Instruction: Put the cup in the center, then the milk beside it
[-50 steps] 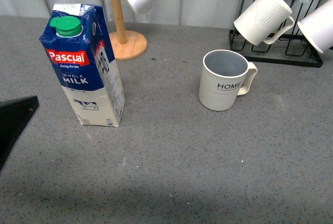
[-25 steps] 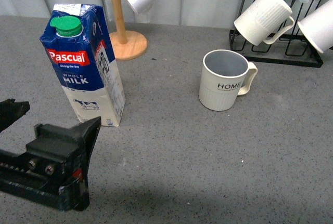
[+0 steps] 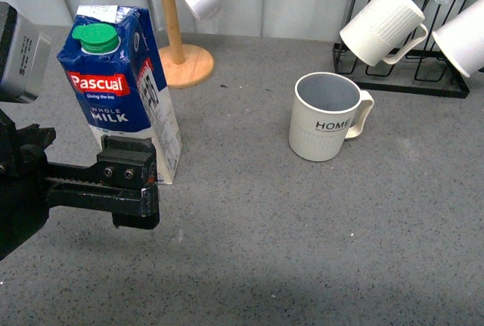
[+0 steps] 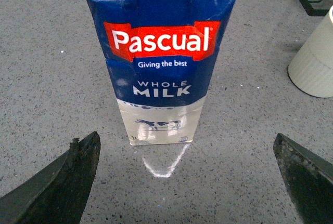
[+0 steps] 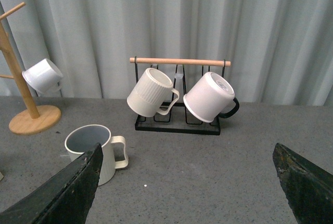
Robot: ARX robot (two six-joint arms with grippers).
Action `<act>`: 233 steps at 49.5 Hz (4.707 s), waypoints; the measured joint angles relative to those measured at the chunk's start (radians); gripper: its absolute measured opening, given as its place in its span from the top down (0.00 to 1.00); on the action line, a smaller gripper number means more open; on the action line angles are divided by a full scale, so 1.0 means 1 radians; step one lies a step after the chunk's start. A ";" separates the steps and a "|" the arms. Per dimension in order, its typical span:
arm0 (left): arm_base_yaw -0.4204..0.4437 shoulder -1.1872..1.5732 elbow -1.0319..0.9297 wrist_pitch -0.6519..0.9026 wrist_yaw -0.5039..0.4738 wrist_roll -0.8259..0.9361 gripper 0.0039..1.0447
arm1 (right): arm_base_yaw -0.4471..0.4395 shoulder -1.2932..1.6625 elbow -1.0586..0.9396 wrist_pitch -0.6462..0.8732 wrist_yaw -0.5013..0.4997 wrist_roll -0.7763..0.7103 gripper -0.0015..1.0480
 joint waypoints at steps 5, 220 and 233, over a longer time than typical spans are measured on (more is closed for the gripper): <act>0.019 0.028 0.023 0.004 0.001 0.000 0.06 | 0.000 0.000 0.000 0.000 0.000 0.000 0.09; 0.152 -0.314 -0.059 0.145 0.038 0.128 0.74 | 0.000 0.000 0.000 0.000 -0.001 0.000 0.09; 0.280 -0.591 -0.182 -0.015 0.166 0.136 0.96 | 0.000 0.000 0.000 0.000 0.000 0.000 0.09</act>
